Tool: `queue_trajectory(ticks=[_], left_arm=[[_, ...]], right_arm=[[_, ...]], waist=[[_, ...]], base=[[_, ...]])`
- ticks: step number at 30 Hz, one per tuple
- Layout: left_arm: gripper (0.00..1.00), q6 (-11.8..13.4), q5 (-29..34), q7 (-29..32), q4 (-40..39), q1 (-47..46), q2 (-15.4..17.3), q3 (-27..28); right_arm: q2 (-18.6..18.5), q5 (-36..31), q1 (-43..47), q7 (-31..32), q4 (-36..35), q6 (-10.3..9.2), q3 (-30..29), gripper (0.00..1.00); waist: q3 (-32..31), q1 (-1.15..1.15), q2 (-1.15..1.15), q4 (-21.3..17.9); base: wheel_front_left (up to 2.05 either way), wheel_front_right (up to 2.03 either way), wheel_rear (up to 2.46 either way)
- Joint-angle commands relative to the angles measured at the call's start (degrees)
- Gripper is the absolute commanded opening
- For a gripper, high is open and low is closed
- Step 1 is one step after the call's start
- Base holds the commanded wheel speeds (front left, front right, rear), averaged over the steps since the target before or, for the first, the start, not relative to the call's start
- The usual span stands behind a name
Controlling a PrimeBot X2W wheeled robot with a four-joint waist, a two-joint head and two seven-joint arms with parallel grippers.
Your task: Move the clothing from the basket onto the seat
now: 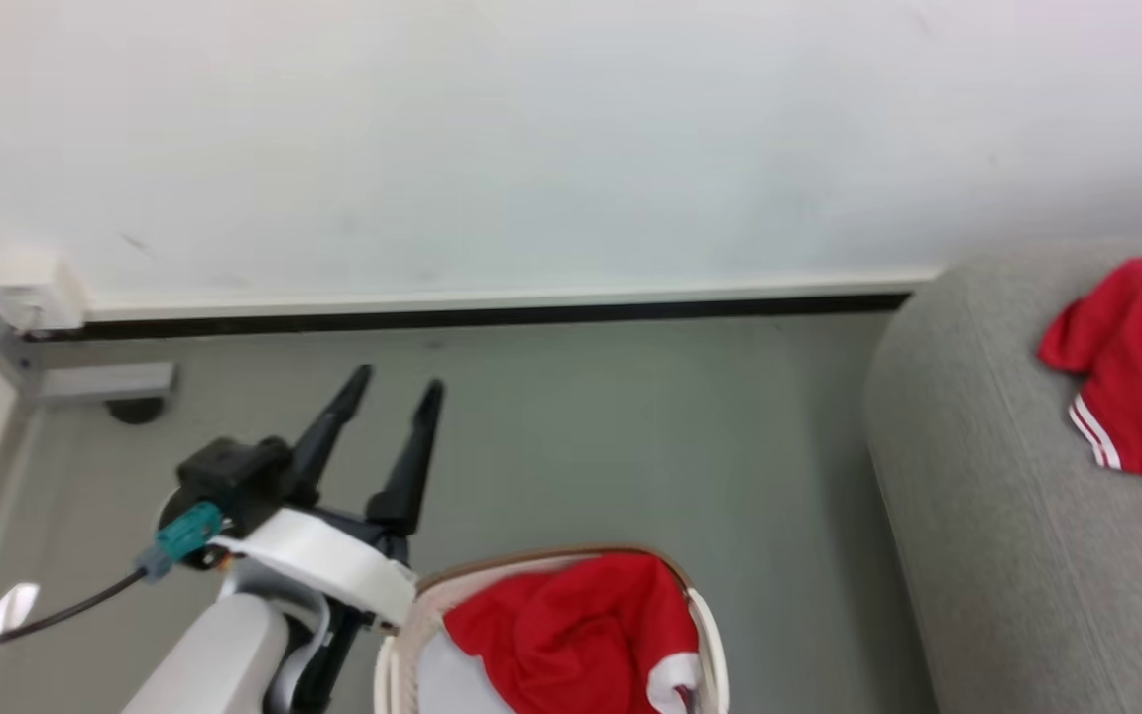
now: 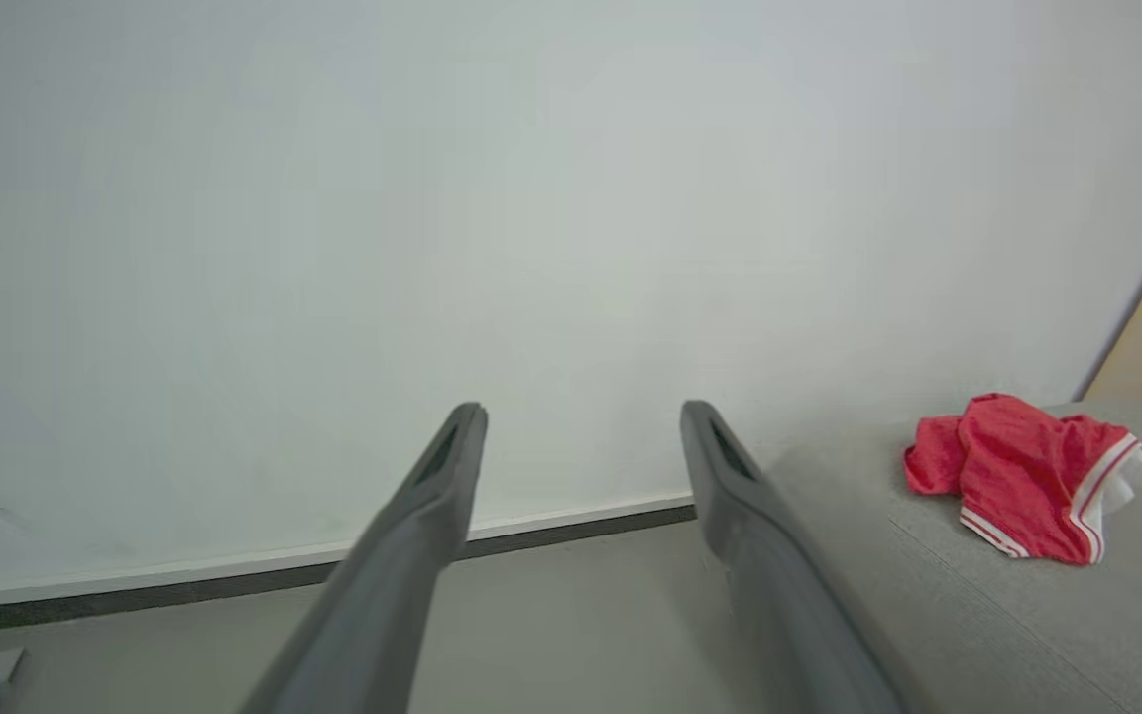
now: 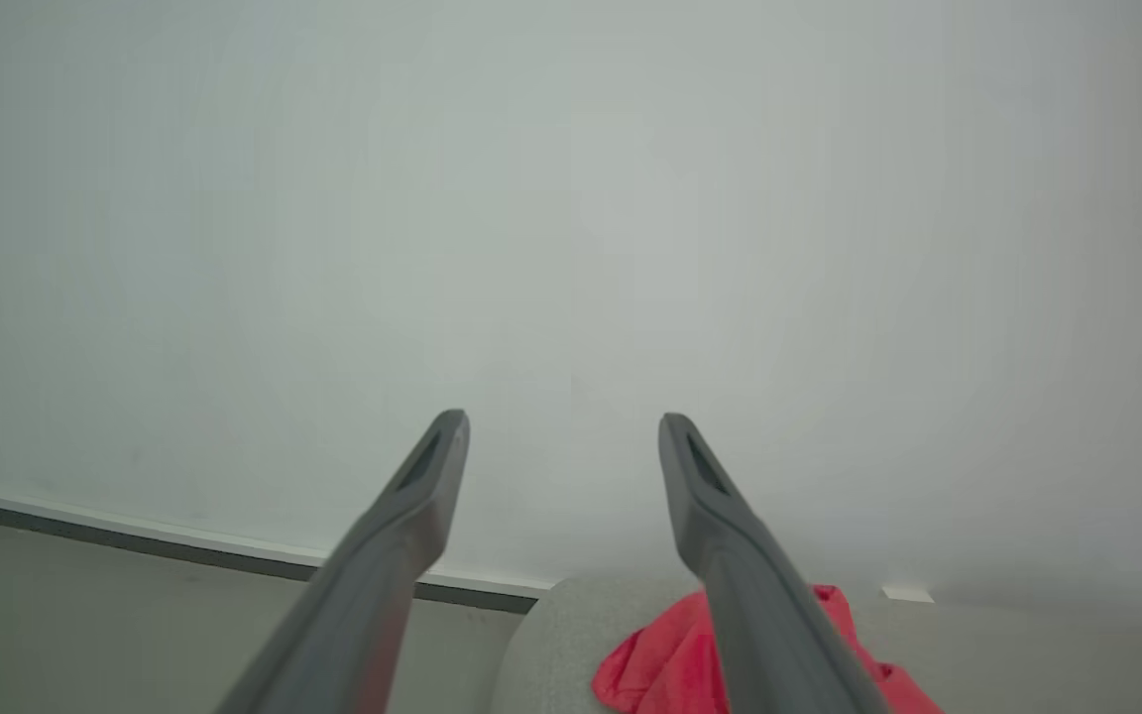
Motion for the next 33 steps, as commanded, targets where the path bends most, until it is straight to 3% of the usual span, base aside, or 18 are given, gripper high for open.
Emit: queue_trajectory(ticks=[1,6,14,26,33], left_arm=[[1.0,0.23,0.79,0.0,0.34,1.84,-0.23,1.07],[1.0,1.3,2.46,0.0,1.21,5.18,-0.81,5.45],[1.0,0.92,6.35,0.0,0.02,11.02,-3.47,13.55],[1.0,-0.7,13.96,0.0,1.6,17.54,-7.72,22.34],[1.0,-2.88,17.37,0.0,2.13,16.97,-10.25,25.06]], right_arm=[[0.39,0.75,2.44,-1.03,-1.18,-0.12,0.01,1.0],[4.3,0.28,9.3,-4.63,-4.88,-0.12,-0.08,1.0],[12.38,-3.94,20.98,-13.75,-8.32,-0.12,-0.28,1.0],[17.83,-6.98,26.66,-19.74,-4.2,-0.13,3.76,1.0],[21.73,-10.56,27.74,-20.91,-2.76,-0.13,1.68,1.0]], waist=[[-2.18,0.02,0.0,2.35],[-3.52,0.02,0.0,3.85],[-4.02,0.02,0.0,5.83],[-4.31,0.02,0.0,5.2],[-4.12,0.02,0.0,5.1]], base=[[0.0,0.0,0.0],[0.0,0.0,0.0],[0.0,0.0,0.0],[0.0,0.0,0.0],[0.0,0.0,0.0]])
